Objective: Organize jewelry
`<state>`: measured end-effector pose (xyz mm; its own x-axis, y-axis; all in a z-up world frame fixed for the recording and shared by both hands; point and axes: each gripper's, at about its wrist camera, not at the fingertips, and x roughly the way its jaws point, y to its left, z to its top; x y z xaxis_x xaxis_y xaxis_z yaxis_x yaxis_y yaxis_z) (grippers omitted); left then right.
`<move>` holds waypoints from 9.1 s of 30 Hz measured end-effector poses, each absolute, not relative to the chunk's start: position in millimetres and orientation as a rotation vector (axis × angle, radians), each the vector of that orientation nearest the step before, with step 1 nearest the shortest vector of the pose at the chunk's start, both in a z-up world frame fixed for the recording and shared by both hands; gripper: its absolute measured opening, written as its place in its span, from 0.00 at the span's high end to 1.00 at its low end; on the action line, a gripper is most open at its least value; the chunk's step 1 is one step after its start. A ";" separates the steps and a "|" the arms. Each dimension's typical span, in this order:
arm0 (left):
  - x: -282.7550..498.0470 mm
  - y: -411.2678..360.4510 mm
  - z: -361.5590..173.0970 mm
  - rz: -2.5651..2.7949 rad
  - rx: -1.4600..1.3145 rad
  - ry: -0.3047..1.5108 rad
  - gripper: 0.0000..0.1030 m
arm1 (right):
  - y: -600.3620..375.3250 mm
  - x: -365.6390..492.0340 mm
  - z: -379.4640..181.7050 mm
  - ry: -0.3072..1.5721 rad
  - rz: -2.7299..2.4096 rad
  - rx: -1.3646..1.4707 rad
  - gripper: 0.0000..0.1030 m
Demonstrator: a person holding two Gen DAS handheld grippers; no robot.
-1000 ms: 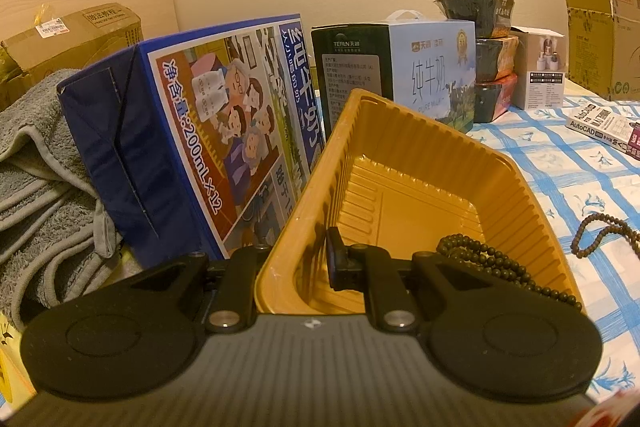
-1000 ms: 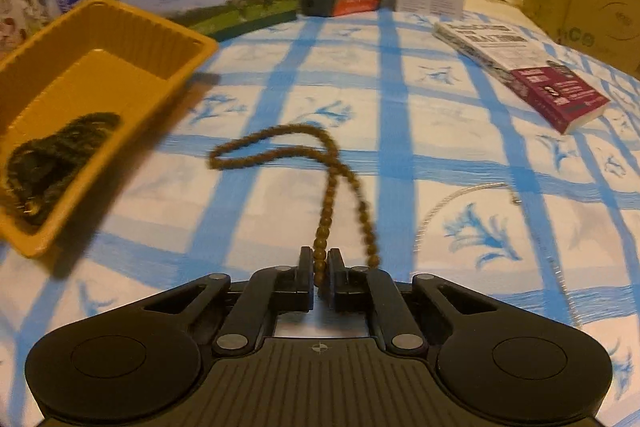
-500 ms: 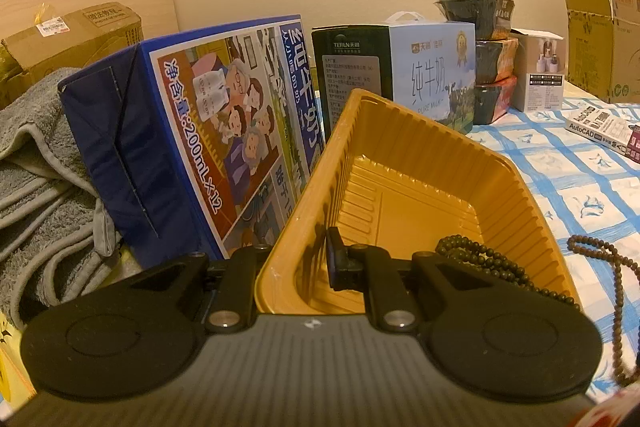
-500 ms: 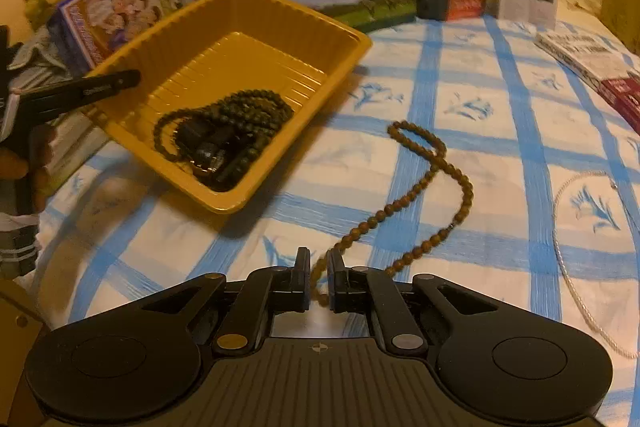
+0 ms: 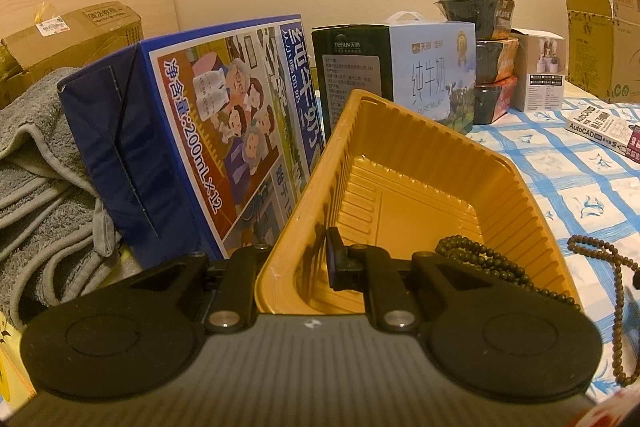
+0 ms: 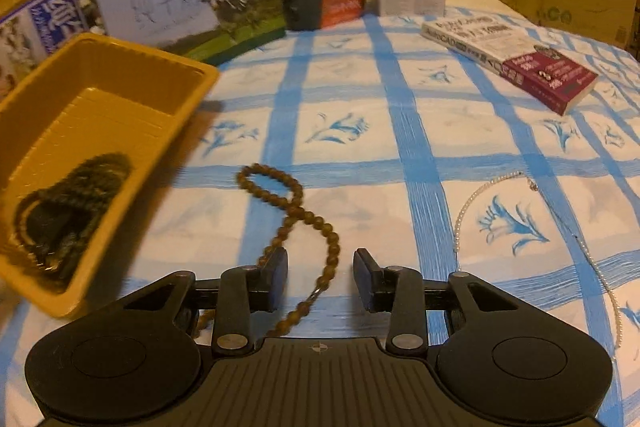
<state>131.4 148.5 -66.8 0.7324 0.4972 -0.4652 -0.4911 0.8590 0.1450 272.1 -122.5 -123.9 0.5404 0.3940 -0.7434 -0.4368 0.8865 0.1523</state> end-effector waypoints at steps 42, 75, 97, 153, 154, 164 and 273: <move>129.0 149.5 -65.4 0.535 -0.020 0.497 0.87 | -118.9 225.7 93.1 0.465 0.801 0.058 0.94; 128.5 151.7 -65.7 0.531 -0.036 0.499 0.87 | 7.0 247.0 0.4 0.801 0.992 0.158 0.69; 128.6 150.7 -67.8 0.535 -0.026 0.503 0.87 | -125.2 221.8 -61.5 0.909 0.611 0.073 0.53; 130.8 149.0 -71.5 0.542 0.008 0.512 0.87 | -202.1 261.7 -130.7 0.913 0.536 -0.294 0.98; 131.0 148.9 -71.3 0.543 0.008 0.512 0.87 | -203.5 261.6 -127.7 0.912 0.536 -0.275 0.98; 129.1 149.1 -70.1 0.537 -0.003 0.505 0.87 | -224.2 262.1 -48.2 0.806 0.517 -0.082 0.98; 99.4 179.2 -94.4 0.435 -0.270 0.685 0.72 | -97.4 228.6 -73.6 0.952 0.683 0.146 0.51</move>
